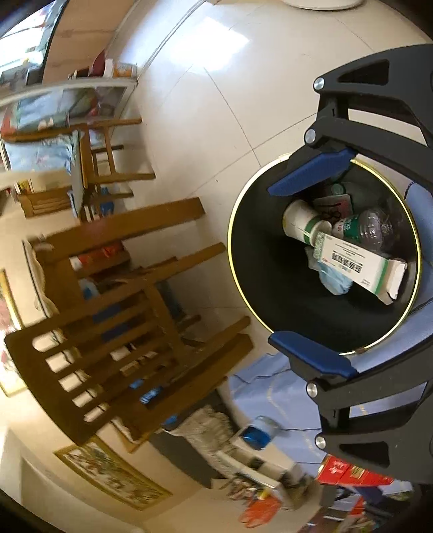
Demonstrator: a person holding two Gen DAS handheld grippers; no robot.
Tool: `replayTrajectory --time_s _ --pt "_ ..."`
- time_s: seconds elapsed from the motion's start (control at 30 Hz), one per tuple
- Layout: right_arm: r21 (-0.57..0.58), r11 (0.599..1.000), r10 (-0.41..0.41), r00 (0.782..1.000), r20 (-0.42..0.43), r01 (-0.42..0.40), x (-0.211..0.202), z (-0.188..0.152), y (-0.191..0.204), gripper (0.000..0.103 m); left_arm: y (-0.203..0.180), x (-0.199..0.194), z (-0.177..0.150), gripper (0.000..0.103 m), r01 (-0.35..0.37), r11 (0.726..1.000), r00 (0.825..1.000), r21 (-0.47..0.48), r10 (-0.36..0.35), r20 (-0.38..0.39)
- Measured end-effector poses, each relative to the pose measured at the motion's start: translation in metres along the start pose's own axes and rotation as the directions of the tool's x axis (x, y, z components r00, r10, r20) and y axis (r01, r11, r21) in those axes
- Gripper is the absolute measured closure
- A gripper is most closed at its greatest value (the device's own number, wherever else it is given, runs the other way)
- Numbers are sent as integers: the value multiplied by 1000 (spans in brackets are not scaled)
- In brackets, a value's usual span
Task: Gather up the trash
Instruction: 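Drop the red cigarette pack into the bin with the left gripper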
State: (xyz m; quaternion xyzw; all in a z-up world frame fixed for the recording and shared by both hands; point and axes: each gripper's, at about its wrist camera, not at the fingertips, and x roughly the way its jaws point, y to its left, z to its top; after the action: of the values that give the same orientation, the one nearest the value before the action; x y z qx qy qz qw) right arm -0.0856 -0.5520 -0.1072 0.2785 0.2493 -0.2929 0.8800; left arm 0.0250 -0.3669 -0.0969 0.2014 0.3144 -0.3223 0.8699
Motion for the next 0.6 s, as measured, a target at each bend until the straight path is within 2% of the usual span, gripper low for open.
replayTrajectory --time_s 0.23,0.3,0.47,0.5,0.53,0.6 --pt "107 994 -14 996 83 5 -20 5 -24 15 -32 21 20 41 34 998 999 45 -33 -14" --pt "139 990 -24 994 104 10 -25 6 -33 14 -45 32 32 41 68 996 998 62 -67 -22" --pt "205 979 -40 992 122 14 -31 7 -53 14 -71 44 50 40 111 988 994 105 -108 -27" --pt "221 975 -47 991 129 17 -33 7 -57 14 -74 46 52 38 120 987 993 109 -118 -27" --pt "231 973 -52 990 135 19 -35 7 -61 13 -76 48 53 28 127 986 992 107 -125 -29" --pt "247 969 -59 988 140 23 -36 7 -67 13 -78 49 54 23 122 987 993 101 -120 -22"
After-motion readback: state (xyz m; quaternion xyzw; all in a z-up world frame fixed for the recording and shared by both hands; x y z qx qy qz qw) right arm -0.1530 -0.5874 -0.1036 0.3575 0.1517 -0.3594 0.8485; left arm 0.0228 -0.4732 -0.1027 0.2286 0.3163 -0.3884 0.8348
